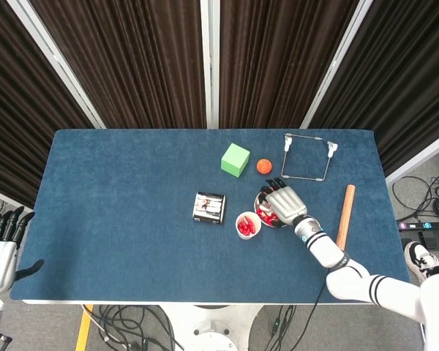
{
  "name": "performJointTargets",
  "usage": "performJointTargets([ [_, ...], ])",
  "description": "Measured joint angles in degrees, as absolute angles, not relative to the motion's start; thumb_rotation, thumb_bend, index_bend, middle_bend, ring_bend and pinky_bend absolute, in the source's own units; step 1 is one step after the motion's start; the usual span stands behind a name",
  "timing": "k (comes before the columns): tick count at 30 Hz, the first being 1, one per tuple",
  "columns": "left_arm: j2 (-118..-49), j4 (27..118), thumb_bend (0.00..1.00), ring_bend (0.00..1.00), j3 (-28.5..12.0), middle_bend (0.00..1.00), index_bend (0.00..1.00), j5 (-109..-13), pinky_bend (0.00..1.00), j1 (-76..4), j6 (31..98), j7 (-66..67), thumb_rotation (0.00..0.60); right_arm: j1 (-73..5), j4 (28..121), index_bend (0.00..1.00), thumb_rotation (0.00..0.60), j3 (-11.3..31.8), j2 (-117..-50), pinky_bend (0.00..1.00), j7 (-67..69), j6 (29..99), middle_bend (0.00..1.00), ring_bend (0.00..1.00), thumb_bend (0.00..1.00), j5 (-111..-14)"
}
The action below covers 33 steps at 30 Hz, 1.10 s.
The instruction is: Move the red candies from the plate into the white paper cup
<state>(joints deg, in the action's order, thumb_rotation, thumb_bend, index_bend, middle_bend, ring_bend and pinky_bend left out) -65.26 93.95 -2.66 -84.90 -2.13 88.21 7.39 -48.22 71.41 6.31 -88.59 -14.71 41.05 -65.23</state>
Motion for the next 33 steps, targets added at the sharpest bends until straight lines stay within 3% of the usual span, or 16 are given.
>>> performJointTargets([
  [21,-65.36,93.43,0.00,0.08,-2.53,0.14,0.16,-84.50,0.09,-1.90,88.07,6.44,0.600,-50.28,63.06,0.43,0.600,5.86,-94.69,0.00,-17.20,38.07,0.19,0.00,0.24,-64.08],
  [27,-65.43,93.31,0.00,0.08,-2.60,0.14,0.16,-84.59,0.09,-2.04,87.93,6.19,0.600,-50.01,62.38,0.54,0.600,5.90,-95.01,0.00,-17.52,38.21,0.21,0.00,0.34,-63.54],
  [33,-65.56,93.08,0.00,0.08,-2.51,0.14,0.16,-84.55,0.09,-1.92,87.98,6.18,0.600,-49.65,62.99,0.58,0.600,6.19,-94.44,0.00,-17.32,39.20,0.22,0.00,0.37,-63.81],
])
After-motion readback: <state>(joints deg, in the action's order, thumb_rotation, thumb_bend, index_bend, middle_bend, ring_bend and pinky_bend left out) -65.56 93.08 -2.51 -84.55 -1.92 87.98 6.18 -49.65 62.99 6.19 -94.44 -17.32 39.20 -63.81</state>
